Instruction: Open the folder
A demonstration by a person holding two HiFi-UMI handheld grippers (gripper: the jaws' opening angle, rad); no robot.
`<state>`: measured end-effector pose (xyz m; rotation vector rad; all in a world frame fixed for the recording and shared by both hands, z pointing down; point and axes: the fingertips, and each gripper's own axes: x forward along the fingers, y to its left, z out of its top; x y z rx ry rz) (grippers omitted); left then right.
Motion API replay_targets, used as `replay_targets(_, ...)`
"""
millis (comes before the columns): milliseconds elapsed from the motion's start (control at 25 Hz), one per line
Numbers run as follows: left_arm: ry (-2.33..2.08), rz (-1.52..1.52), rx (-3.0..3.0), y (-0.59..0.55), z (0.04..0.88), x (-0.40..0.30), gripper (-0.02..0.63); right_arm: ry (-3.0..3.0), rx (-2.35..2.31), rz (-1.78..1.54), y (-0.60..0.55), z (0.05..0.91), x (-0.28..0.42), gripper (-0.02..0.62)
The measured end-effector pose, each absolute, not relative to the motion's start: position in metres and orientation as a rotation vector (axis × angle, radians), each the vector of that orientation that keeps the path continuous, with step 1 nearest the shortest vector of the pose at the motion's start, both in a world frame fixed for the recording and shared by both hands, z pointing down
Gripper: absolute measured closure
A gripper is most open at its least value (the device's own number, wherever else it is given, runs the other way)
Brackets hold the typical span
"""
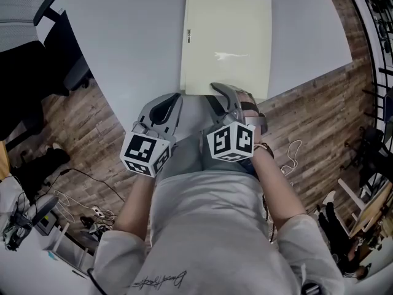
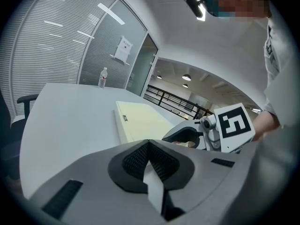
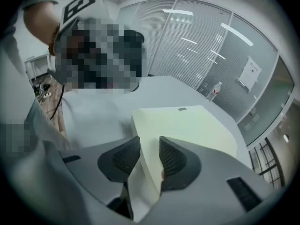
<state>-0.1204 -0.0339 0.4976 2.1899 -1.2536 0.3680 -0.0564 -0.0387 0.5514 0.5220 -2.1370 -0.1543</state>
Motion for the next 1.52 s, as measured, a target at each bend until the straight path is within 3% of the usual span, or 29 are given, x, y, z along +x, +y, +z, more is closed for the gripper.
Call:
replay_targets(240, -1.266, 0.414, 2.156, -0.046, 0.525, -0.118, 0.597, -2.223, 0.575, -0.093, -0.04, 0.539, -0.059, 0.497)
replay_targets(480, -1.27, 0.46, 2.175, -0.06, 0.535, -0.112, 0.597, -2.218, 0.635, -0.268, -0.042, 0.533, -0.06, 0.551)
replay_targets(960, -1.317, 0.506, 2.136, -0.068, 0.546, -0.11, 0.597, -2.278, 0.537, -0.316, -0.042, 0.53, -0.063, 0.555)
replay_targets(1520, -1.353, 0.528, 2.107, -0.066, 0.55, -0.115, 0.597, -2.397, 0.856, -0.201, -0.072, 0.457, -0.04, 0.566)
